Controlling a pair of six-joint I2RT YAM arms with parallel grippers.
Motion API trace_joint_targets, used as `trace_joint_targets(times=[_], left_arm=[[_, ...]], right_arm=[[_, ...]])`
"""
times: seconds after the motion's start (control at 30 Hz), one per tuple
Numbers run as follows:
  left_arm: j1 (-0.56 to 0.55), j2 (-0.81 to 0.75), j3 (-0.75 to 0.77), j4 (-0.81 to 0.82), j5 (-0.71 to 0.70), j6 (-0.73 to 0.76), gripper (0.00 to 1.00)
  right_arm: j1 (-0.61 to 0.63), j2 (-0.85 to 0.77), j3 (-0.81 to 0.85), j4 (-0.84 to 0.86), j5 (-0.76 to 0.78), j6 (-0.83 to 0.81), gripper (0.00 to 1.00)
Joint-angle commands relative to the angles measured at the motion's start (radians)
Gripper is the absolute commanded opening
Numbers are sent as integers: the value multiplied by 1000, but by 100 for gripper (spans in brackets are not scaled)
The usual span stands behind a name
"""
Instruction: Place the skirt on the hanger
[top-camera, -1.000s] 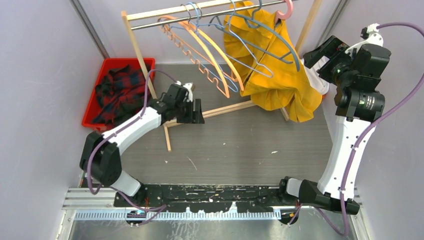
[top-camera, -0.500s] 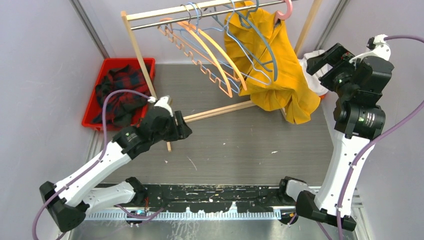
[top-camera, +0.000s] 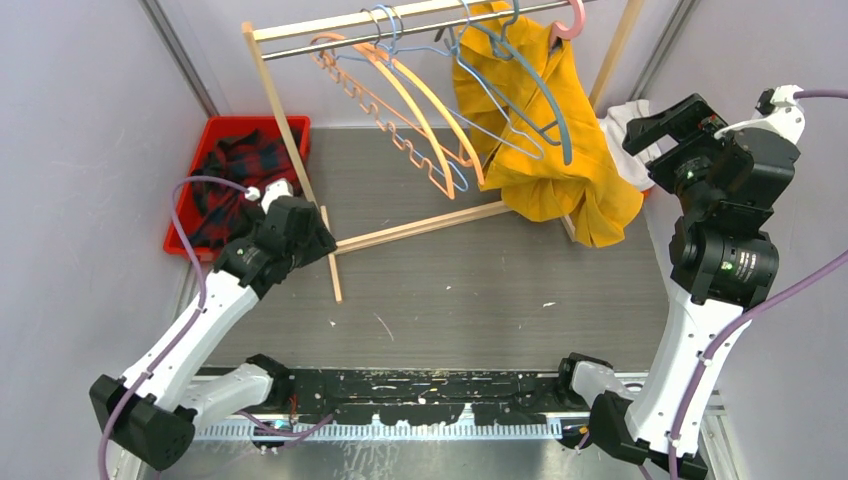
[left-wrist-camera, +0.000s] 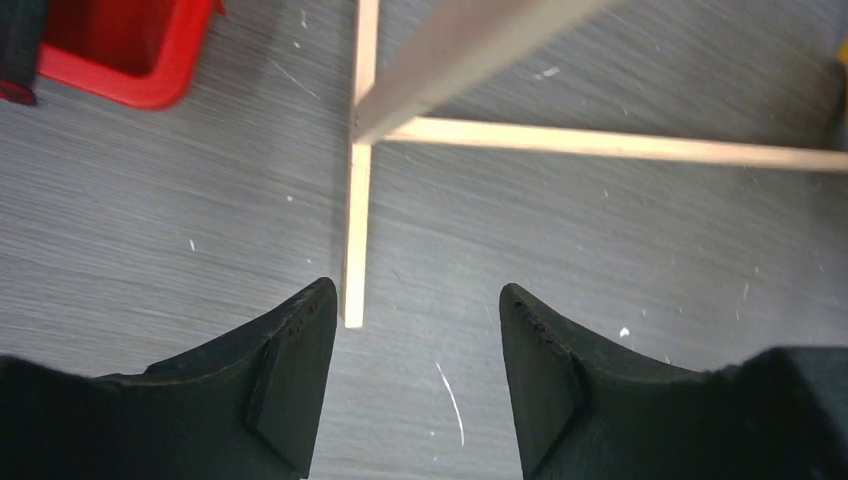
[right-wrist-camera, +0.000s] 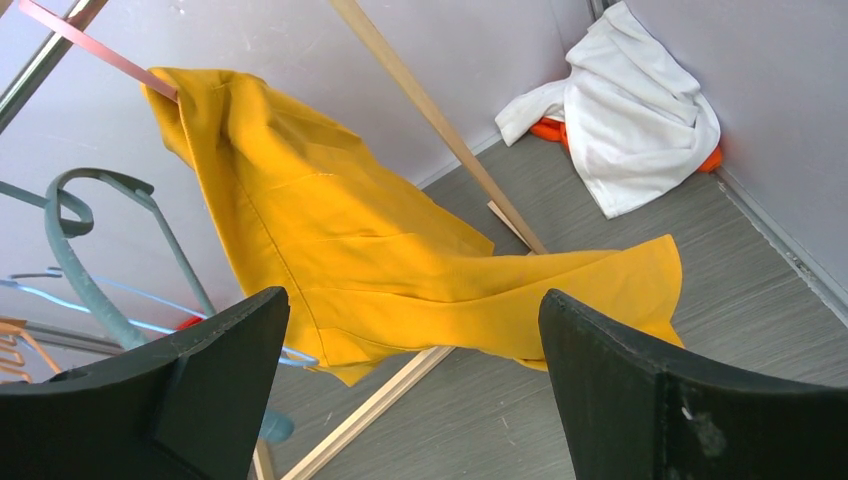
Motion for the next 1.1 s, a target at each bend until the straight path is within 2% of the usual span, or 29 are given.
trace_joint_targets(times=[0.0,0.23,0.73,1.07], left_arm=[[69,60,88,76,5,66,61],[122,217,156,157,-10,113,61],[203,425,221,351,-49,205,59],[284,576,343,414,11,246,59]], right_arm=[[-4,-9,-4,23,8,19,100],[-4,2,-18,31,-6,21,100],[-5,-12,-77,64,-24,32,100],[-5,-31,-107,73,-36,33,100]])
